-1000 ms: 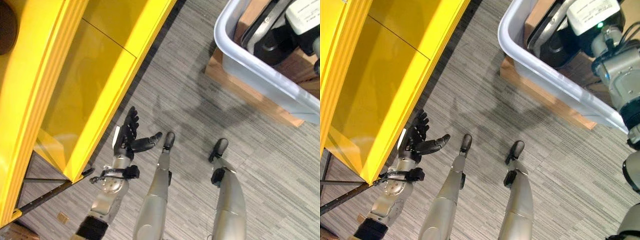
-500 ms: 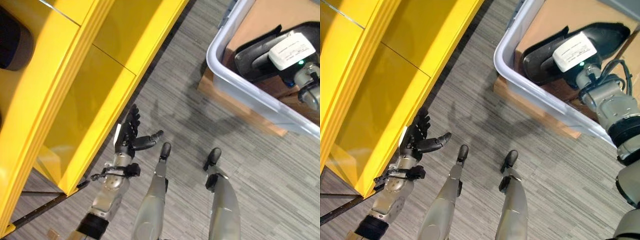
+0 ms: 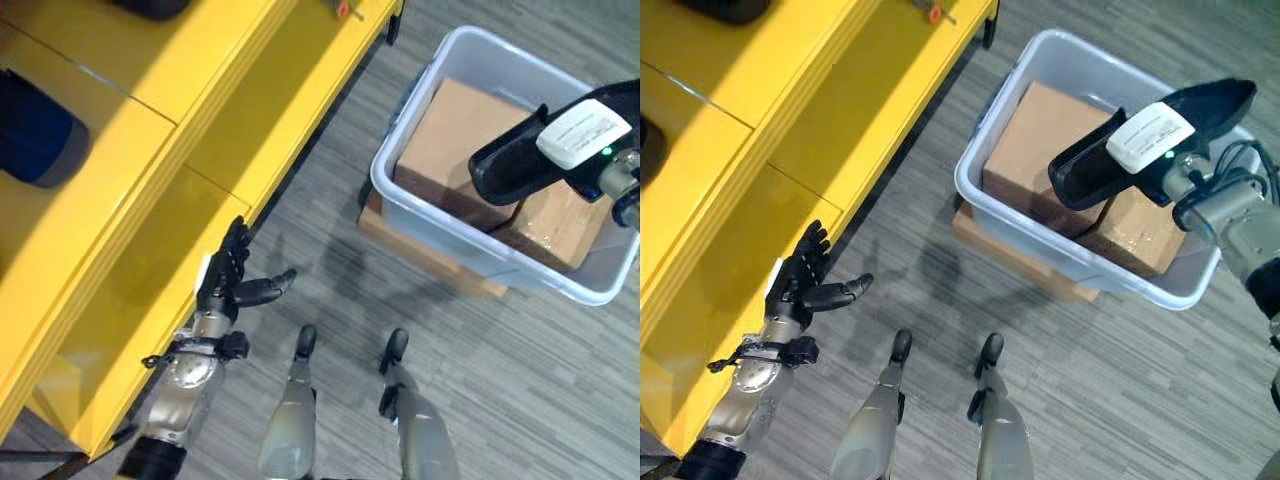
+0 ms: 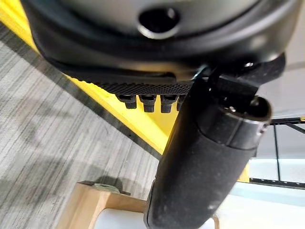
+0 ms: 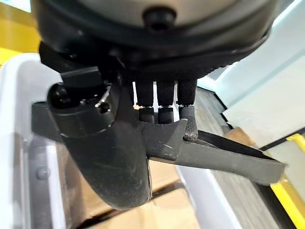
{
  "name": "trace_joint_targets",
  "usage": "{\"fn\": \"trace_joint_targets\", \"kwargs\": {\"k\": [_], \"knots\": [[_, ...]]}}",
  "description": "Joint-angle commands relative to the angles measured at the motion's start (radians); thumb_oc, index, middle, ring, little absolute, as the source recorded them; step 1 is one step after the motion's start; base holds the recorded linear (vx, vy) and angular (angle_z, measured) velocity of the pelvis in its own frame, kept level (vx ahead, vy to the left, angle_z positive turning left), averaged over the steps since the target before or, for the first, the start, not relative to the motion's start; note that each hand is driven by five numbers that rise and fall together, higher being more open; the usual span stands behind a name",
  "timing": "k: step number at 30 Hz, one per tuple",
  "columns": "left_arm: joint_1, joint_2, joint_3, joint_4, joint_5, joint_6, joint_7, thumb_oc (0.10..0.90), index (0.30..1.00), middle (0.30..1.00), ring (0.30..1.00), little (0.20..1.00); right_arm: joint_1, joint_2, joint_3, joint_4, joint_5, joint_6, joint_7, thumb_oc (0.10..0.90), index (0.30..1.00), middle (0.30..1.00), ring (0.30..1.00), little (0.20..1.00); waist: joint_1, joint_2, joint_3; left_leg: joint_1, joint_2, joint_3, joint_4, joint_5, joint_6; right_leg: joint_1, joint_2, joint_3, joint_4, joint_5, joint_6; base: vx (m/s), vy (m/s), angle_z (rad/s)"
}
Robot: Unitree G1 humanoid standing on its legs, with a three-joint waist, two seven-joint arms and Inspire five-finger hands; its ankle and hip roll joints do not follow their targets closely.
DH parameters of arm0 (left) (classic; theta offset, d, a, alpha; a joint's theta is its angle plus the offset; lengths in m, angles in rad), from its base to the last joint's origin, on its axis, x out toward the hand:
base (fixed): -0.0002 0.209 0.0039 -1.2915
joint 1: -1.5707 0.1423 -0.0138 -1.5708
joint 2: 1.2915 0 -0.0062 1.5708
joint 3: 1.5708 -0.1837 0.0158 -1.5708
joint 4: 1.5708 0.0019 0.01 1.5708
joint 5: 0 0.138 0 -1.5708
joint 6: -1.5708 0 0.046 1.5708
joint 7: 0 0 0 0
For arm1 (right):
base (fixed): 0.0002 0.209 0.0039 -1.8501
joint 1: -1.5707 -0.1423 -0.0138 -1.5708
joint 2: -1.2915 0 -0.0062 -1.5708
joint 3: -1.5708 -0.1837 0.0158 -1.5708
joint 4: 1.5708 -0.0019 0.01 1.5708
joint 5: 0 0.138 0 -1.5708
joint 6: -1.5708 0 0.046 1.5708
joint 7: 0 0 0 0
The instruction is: Move parts from the plastic box to the shelf.
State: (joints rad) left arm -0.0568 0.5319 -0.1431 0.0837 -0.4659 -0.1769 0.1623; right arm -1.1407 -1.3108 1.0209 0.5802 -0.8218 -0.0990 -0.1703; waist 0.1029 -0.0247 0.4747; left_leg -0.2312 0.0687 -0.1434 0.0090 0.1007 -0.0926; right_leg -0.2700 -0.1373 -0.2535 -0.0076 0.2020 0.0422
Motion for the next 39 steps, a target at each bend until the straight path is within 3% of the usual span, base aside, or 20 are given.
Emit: {"fn": "trace_joint_targets", "kwargs": {"k": [1,6,10,11,15,22,28,29,39], "knots": [[0.044,0.042,-0.003,-0.082,-0.003,-0.067,-0.034,0.900,1.000,1.000,1.000,1.000,0.013,-0.051,-0.080,-0.020,0.014,0.064,-0.035,0.400,0.300,0.300,0.300,0.300,-0.007,-0.050,-0.190,0.030,0.059,-0.056,-0.096,0.026,-0.043,0.071,-0.046,-0.037,0.080,-0.139,0.116,0.07,0.044,-0.09],[0.095,0.024,0.025,-0.099,0.000,-0.050,-0.062,0.900,1.000,1.000,1.000,1.000,0.175,-0.078,-0.279,-0.121,0.078,0.055,-0.029,0.400,0.300,0.300,0.300,0.300,-0.037,-0.061,-0.291,0.085,0.063,-0.029,-0.096,0.001,-0.044,0.148,-0.050,-0.031,0.001,-0.103,0.135,0.06,0.058,-0.14],[0.111,0.016,0.042,-0.107,0.017,-0.043,-0.059,0.900,1.000,1.000,1.000,1.000,0.287,-0.052,-0.411,-0.176,0.111,0.055,-0.028,0.400,0.300,0.300,0.300,0.300,-0.048,-0.063,-0.333,0.120,0.064,-0.015,-0.096,-0.015,-0.034,0.173,-0.051,-0.015,-0.008,-0.098,0.139,0.06,0.071,-0.13],[0.119,-0.005,0.076,-0.117,0.061,-0.043,-0.033,0.900,1.000,1.000,1.000,1.000,0.402,0.036,-0.575,-0.255,0.218,0.046,-0.029,0.400,0.300,0.300,0.300,0.300,-0.064,-0.062,-0.366,0.157,0.065,0.003,-0.096,-0.033,-0.019,0.189,-0.049,0.010,0.000,-0.101,0.138,0.07,0.086,-0.34],[0.119,-0.014,0.099,-0.128,0.095,-0.048,-0.006,0.900,1.000,1.000,1.000,1.000,0.537,0.133,-0.731,-0.403,0.306,0.018,-0.016,0.400,0.300,0.300,0.300,0.300,-0.059,-0.080,-0.394,0.196,0.066,0.025,-0.096,-0.051,-0.006,0.210,-0.047,0.042,0.003,-0.107,0.139,0.04,0.062,-0.43],[0.069,0.008,0.115,-0.170,0.288,-0.068,0.068,0.900,1.000,1.000,1.000,1.000,0.565,0.274,-0.757,-0.565,0.421,-0.047,0.026,0.400,0.300,0.300,0.300,0.300,-0.069,-0.086,-0.435,0.234,0.068,0.057,-0.096,-0.063,0.006,0.225,-0.045,0.079,-0.006,-0.103,0.137,0.00,0.024,-0.12],[-0.032,0.075,0.092,-0.172,0.535,-0.082,0.185,0.900,1.000,1.000,1.000,1.000,0.554,0.390,-0.725,-0.672,0.558,-0.103,0.061,0.400,0.300,0.300,0.300,0.300,-0.094,-0.083,-0.465,0.263,0.078,0.084,-0.096,-0.076,0.004,0.240,-0.041,0.105,-0.010,-0.113,0.136,0.03,0.008,-0.12],[-0.071,0.114,0.082,-0.162,0.622,-0.073,0.227,0.900,1.000,1.000,1.000,1.000,0.532,0.423,-0.693,-0.709,0.628,-0.123,0.077,0.400,0.300,0.300,0.300,0.300,-0.105,-0.079,-0.473,0.271,0.084,0.094,-0.096,-0.079,0.001,0.242,-0.038,0.117,-0.011,-0.116,0.134,0.04,0.000,-0.25],[-0.147,0.314,0.019,-0.114,0.896,-0.089,0.305,0.900,1.000,1.000,1.000,1.000,0.447,0.394,-0.606,-0.764,0.787,-0.174,0.093,0.400,0.300,0.300,0.300,0.300,-0.129,-0.070,-0.489,0.298,0.095,0.119,-0.096,-0.086,-0.009,0.249,-0.029,0.143,-0.012,-0.121,0.135,0.01,0.001,-0.05]]}}
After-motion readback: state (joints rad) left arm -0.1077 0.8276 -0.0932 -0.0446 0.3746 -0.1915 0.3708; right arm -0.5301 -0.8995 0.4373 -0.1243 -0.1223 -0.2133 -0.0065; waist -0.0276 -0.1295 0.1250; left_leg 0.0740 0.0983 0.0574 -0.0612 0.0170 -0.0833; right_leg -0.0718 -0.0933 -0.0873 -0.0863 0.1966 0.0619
